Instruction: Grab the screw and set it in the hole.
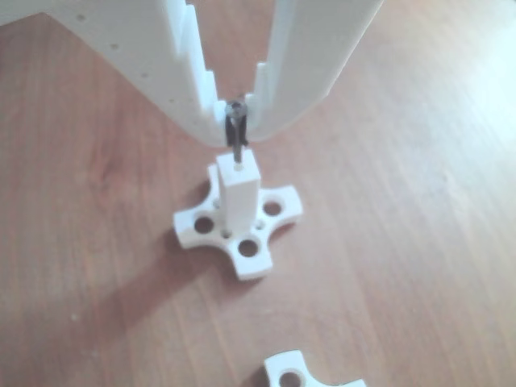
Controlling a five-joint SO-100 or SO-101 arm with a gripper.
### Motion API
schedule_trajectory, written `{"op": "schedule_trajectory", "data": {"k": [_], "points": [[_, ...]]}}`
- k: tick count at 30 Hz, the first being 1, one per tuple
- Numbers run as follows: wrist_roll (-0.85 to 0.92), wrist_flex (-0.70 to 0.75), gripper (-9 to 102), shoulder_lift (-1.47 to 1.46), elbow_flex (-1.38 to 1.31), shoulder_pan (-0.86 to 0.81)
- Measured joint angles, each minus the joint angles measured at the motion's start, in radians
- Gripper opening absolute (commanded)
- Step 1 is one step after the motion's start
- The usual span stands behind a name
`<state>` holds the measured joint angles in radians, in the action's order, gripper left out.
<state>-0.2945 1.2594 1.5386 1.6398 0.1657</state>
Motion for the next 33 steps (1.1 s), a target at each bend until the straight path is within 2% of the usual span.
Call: {"op": "schedule_trajectory", "data": {"k": [33], "points": [[0.000, -0.012, -4, 0.000, 0.011, 0.000]]}}
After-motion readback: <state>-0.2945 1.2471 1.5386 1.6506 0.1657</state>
